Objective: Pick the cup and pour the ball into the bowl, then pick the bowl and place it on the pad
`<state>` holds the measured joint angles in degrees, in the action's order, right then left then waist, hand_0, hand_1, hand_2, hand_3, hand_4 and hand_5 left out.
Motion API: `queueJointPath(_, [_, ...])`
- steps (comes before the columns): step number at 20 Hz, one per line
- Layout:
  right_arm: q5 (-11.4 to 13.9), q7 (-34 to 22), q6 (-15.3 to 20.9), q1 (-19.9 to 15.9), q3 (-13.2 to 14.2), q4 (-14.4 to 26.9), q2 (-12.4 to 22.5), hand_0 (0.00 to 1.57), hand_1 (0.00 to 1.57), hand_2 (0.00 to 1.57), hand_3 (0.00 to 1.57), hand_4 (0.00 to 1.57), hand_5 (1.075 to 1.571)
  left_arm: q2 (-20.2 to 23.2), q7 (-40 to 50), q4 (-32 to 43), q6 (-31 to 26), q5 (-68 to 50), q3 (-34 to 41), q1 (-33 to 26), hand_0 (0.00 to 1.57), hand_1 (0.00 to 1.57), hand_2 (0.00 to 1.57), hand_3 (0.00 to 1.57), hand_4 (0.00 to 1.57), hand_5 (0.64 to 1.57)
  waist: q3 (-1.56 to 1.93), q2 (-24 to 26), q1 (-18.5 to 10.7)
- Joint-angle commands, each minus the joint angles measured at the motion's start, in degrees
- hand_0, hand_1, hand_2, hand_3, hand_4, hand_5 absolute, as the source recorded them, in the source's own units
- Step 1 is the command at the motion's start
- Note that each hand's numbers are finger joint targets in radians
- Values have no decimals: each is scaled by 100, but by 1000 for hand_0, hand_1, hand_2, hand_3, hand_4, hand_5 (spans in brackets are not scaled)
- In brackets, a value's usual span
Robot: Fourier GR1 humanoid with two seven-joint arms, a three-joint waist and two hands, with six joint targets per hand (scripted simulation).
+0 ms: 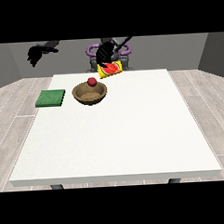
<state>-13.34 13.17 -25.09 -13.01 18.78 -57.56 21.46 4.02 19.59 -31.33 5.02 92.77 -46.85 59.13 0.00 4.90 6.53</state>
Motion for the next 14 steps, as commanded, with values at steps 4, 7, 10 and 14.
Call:
queueJointPath(4, [-86,-153,376,85,223,69,-47,0,0,0,0,225,1565,-42,461,-905,1277,-2099,2228,-586,1301,1301,1571,1571,1571,1190,-63,-7,-687])
queueJointPath(7, [-20,-95,524,187,187,-46,-163,0,0,0,0,225,1565,-92,150,-1319,1870,-3089,3037,-964,1175,1175,1443,1274,1465,1170,-71,-50,-809])
queueJointPath(10, [-68,-95,570,-47,133,-126,-308,0,0,0,0,364,1568,-390,-113,-1850,2436,-4353,3688,-1522,558,558,0,0,891,1502,-135,-521,-863])
queueJointPath(14, [77,28,786,-288,-89,-283,-638,0,0,0,0,303,1568,-398,-873,-2607,2547,-6265,3940,-2139,0,0,0,0,0,1550,-119,-1040,-616])
